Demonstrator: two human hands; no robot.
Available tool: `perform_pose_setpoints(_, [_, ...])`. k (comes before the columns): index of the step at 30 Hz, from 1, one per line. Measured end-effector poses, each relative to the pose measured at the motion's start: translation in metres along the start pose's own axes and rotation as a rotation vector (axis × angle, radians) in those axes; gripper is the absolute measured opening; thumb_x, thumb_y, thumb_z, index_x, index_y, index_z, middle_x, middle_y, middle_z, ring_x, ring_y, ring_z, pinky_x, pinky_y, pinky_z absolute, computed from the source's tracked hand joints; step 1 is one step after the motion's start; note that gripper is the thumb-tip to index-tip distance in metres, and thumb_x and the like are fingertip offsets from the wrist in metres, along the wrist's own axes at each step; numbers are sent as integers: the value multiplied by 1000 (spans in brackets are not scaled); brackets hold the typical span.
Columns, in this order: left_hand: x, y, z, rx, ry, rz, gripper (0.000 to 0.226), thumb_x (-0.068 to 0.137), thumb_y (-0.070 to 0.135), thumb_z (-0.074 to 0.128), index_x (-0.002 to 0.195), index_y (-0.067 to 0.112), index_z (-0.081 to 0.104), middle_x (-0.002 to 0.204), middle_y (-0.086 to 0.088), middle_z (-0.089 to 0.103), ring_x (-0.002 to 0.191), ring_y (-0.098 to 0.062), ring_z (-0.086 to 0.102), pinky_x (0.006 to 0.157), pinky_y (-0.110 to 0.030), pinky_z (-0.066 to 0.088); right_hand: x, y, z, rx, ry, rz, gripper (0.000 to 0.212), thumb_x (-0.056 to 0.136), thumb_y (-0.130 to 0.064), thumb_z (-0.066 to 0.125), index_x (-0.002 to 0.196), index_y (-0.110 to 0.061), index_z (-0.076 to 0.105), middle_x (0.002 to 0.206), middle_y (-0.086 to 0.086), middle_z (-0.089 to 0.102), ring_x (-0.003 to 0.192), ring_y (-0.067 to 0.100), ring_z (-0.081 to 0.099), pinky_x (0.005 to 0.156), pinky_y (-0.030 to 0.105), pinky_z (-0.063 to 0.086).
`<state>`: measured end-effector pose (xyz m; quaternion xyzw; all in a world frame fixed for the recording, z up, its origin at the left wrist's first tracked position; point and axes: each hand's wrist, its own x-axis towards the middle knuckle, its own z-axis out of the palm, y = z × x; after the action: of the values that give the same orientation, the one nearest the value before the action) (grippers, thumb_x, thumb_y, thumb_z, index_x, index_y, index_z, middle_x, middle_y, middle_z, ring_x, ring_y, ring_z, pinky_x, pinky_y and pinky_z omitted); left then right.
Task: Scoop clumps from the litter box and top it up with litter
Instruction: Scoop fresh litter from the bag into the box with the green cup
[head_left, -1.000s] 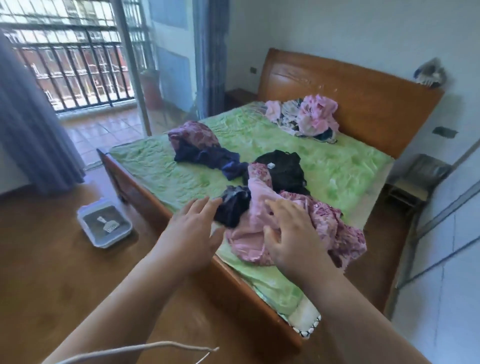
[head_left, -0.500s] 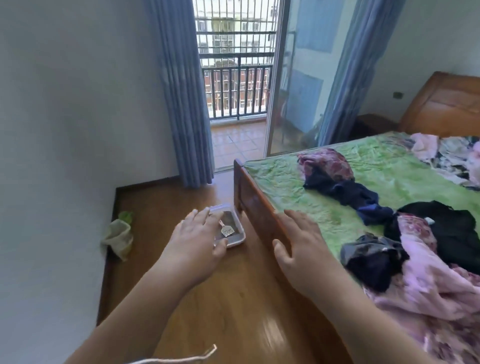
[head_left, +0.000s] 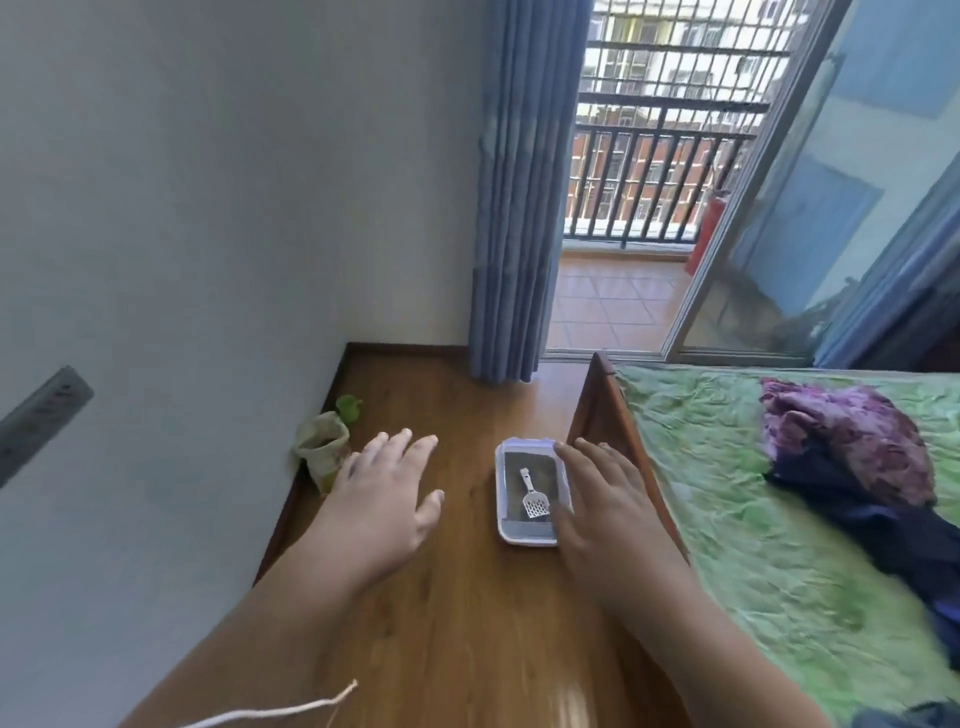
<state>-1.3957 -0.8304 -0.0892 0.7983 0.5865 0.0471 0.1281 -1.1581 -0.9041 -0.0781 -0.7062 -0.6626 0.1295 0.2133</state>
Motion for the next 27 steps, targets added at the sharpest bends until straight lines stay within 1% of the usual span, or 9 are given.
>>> perform_pose_setpoints(3, [35, -12, -9, 5, 16, -97, 64, 99, 52, 37, 156, 34, 14, 165, 3, 13, 152, -20, 7, 123, -42, 12, 65, -3, 7, 45, -97, -91, 58, 99, -35, 48, 154, -35, 28, 161, -13, 24, 149, 8, 4, 120, 25, 8])
perform_pose_setpoints(6, [67, -37, -12, 28, 41, -201, 65, 98, 52, 39, 156, 31, 17, 164, 1, 16, 151, -21, 11, 123, -42, 15, 128, -19, 24, 9, -175, -189, 59, 100, -34, 47, 154, -37, 25, 163, -13, 20, 151, 10, 3, 122, 30, 9])
perform_pose_setpoints(9, [94, -68, -12, -9, 51, -308, 65, 98, 52, 39, 155, 31, 18, 163, 3, 18, 150, -20, 14, 122, -42, 18, 186, -42, 45, 60, -264, -259, 59, 98, -29, 49, 153, -35, 29, 161, -13, 24, 150, 10, 8, 121, 28, 10])
perform_pose_setpoints(11, [115, -93, -11, -22, 49, -374, 63, 98, 50, 39, 155, 31, 19, 162, 4, 20, 149, -19, 16, 122, -41, 19, 222, -57, 62, 86, -317, -287, 60, 96, -27, 48, 153, -35, 30, 160, -14, 25, 150, 10, 8, 122, 31, 15])
perform_pose_setpoints(13, [139, -123, -10, -21, 49, -427, 62, 98, 49, 40, 154, 31, 21, 160, 3, 23, 147, -20, 20, 121, -41, 21, 260, -69, 82, 63, -348, -309, 59, 98, -30, 46, 153, -37, 27, 160, -16, 22, 151, 11, 5, 122, 35, 15])
perform_pose_setpoints(16, [183, -171, -6, -37, 51, -465, 61, 97, 49, 41, 152, 29, 24, 158, 3, 28, 146, -20, 23, 120, -41, 23, 321, -92, 115, 47, -379, -331, 57, 100, -36, 45, 153, -38, 25, 161, -18, 20, 152, 10, 3, 122, 34, 12])
perform_pose_setpoints(21, [266, -267, -12, -85, 20, -473, 59, 98, 47, 41, 152, 28, 25, 157, 4, 29, 146, -20, 24, 119, -41, 26, 425, -141, 174, 23, -440, -336, 58, 99, -37, 46, 154, -35, 27, 160, -15, 24, 151, 11, 5, 121, 32, 14])
perform_pose_setpoints(25, [338, -343, -25, -73, -23, -505, 55, 97, 39, 39, 149, 23, 30, 153, -1, 36, 141, -23, 30, 114, -41, 32, 502, -176, 214, 12, -479, -337, 57, 99, -34, 44, 154, -31, 28, 160, -12, 26, 150, 11, 8, 119, 29, 13])
perform_pose_setpoints(27, [369, -366, -28, -83, -40, -515, 54, 97, 35, 40, 149, 22, 33, 150, -3, 39, 139, -25, 32, 112, -42, 34, 534, -186, 229, 5, -502, -308, 57, 100, -35, 43, 154, -32, 27, 160, -12, 25, 151, 12, 7, 120, 31, 14])
